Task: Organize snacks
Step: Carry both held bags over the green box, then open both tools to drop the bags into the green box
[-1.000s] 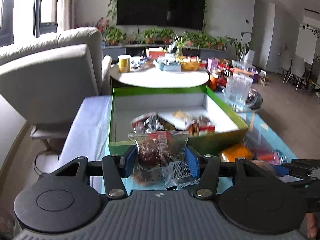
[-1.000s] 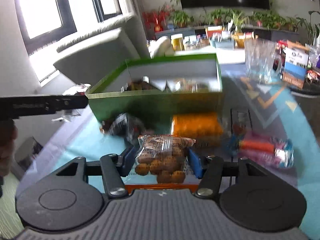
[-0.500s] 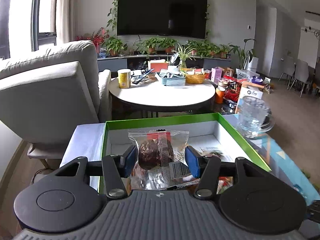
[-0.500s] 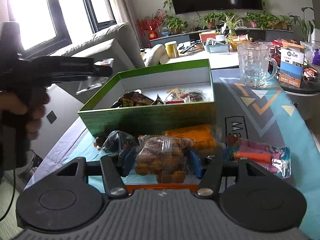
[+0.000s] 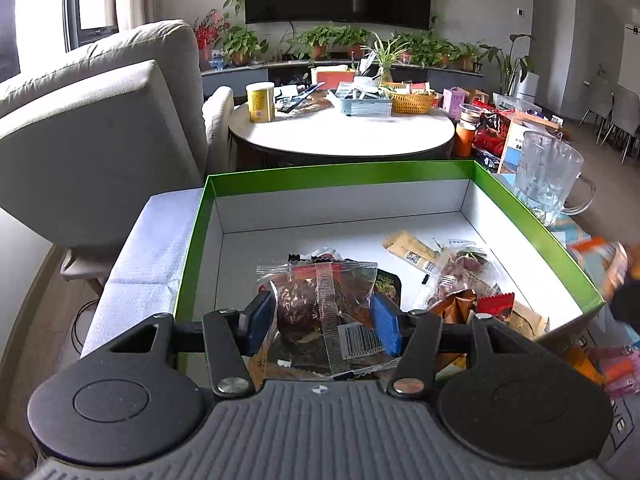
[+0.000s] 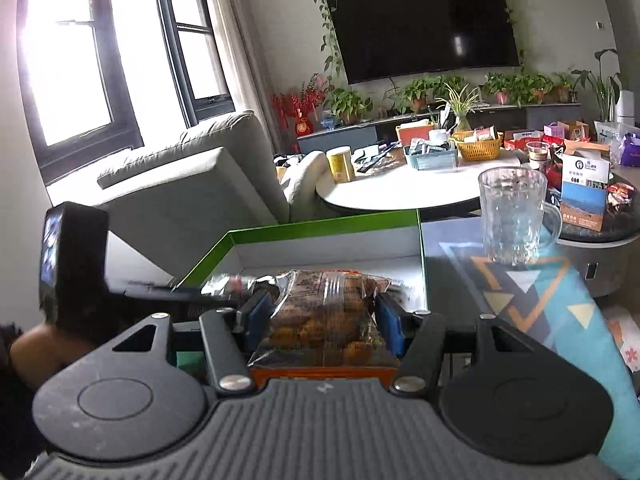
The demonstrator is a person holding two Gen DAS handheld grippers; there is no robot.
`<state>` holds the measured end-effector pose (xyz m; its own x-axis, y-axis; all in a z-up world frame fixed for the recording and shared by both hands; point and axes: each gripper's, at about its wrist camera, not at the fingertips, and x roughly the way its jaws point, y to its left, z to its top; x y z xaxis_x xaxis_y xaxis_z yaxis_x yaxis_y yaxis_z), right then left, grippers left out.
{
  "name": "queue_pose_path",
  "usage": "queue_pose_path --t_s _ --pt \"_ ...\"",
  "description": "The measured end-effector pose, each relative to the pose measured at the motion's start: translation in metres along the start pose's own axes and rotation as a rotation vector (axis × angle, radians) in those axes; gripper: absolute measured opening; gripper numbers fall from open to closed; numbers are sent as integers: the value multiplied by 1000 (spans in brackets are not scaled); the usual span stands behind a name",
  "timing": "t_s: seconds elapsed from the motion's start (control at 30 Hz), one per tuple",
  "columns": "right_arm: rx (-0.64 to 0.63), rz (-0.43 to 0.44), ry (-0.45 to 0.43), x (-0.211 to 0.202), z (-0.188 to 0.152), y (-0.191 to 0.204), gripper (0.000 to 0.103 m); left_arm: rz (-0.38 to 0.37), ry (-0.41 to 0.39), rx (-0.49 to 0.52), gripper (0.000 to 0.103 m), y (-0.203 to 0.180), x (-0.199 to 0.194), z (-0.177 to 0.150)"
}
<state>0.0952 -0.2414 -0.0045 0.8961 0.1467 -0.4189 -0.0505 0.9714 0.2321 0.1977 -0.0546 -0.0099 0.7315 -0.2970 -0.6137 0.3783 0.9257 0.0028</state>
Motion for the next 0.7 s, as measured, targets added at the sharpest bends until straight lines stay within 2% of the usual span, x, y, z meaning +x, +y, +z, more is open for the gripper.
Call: queue_pose_path --t_s 0.3,0.7 --pt "4 -21 -23 19 14 -6 61 13 -81 -74 52 14 -26 -10" --pt "9 -34 -6 50 24 1 61 -10 -78 -74 55 22 -51 -27"
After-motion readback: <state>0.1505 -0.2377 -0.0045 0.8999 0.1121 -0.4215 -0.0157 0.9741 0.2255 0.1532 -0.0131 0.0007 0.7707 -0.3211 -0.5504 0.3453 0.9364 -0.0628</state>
